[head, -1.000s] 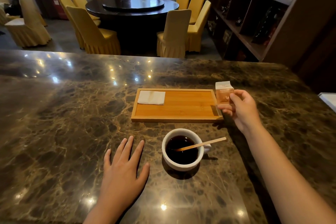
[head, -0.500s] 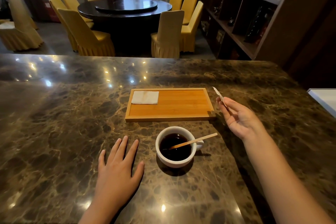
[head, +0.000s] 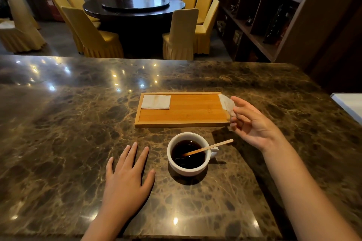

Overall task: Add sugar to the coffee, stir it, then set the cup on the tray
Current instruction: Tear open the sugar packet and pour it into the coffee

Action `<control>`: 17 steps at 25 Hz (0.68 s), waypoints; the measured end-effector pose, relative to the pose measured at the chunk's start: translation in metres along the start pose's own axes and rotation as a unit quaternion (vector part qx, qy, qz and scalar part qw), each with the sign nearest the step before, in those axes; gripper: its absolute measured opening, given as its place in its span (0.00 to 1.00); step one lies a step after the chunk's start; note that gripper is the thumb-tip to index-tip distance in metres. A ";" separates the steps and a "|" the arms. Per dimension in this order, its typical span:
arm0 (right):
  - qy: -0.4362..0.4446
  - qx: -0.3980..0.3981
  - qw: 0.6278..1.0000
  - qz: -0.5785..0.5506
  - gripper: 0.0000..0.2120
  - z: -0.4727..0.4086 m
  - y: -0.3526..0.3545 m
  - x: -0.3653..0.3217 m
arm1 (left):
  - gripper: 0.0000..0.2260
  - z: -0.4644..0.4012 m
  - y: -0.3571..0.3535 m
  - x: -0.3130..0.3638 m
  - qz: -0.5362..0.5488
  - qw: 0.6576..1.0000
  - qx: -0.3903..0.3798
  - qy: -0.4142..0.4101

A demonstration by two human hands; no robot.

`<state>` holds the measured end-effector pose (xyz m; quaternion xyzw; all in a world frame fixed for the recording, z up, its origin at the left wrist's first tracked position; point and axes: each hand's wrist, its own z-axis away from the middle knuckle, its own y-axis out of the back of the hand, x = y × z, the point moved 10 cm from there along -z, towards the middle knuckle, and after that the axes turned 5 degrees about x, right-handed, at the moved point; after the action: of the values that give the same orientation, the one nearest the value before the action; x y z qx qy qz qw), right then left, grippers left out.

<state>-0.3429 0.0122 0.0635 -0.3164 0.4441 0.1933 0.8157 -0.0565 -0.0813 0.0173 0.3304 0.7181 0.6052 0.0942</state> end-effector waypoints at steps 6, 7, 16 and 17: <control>0.075 -0.105 0.980 0.152 0.12 0.008 -0.034 -0.010 | 0.29 0.000 0.000 0.000 0.001 1.000 -0.002 -0.001; 0.092 -0.121 0.972 0.181 0.12 0.009 -0.040 -0.012 | 0.28 0.000 0.000 0.000 0.000 1.000 -0.001 -0.002; 0.269 -0.219 0.865 0.362 0.14 0.032 -0.086 -0.020 | 0.28 0.001 0.001 0.000 -0.002 1.000 -0.002 -0.001; 0.270 -0.217 0.865 0.364 0.14 0.032 -0.086 -0.019 | 0.28 0.000 0.001 0.000 -0.003 1.000 -0.001 -0.002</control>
<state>-0.2827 -0.0287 0.1225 -0.3409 0.6776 0.4748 0.4464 -0.0561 -0.0809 0.0180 0.3290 0.7181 0.6054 0.0978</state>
